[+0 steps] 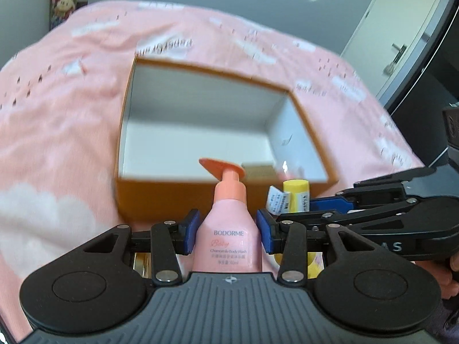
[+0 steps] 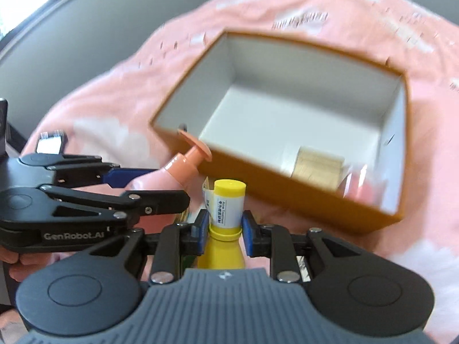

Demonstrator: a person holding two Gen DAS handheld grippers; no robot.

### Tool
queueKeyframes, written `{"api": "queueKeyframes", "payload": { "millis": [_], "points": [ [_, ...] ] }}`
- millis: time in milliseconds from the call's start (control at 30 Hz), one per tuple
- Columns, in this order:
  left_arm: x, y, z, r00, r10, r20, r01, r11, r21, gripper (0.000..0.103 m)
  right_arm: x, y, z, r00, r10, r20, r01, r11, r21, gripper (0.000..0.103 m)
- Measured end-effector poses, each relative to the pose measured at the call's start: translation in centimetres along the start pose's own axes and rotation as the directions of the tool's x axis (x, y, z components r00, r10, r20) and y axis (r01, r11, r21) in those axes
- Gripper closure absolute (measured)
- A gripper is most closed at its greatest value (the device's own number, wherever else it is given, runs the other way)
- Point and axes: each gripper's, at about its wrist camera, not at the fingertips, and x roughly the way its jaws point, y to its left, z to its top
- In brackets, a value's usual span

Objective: Organize rigid objects
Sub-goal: 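Carry the tube and pump bottle into the orange box with both tools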

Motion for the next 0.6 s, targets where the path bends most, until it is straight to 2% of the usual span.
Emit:
{"api": "queueKeyframes", "payload": {
  "millis": [167, 267, 433, 600],
  "points": [
    [0.0, -1.0, 2.9, 0.996, -0.002, 0.087, 0.001, 1.000, 0.009, 0.054, -3.3, -0.8, 1.8, 0.991, -0.043, 0.125, 0.041, 0.999, 0.020, 0.080],
    [0.9, -1.3, 4.4, 0.993, -0.006, 0.117, 0.004, 1.000, 0.019, 0.054, -4.1, -1.5, 2.9, 0.982, -0.082, 0.171, 0.077, 0.996, 0.037, 0.080],
    [3.4, -1.2, 6.3, 0.993, 0.004, 0.117, -0.006, 1.000, 0.019, 0.054, -3.7, -3.3, 4.9, 0.975, -0.123, 0.185, 0.110, 0.991, 0.078, 0.080],
    [7.0, 0.1, 6.9, 0.992, 0.037, 0.119, -0.037, 0.999, -0.009, 0.054, -0.1, -5.5, 6.1, 0.981, -0.133, 0.143, 0.113, 0.984, 0.140, 0.080]
  ]
}}
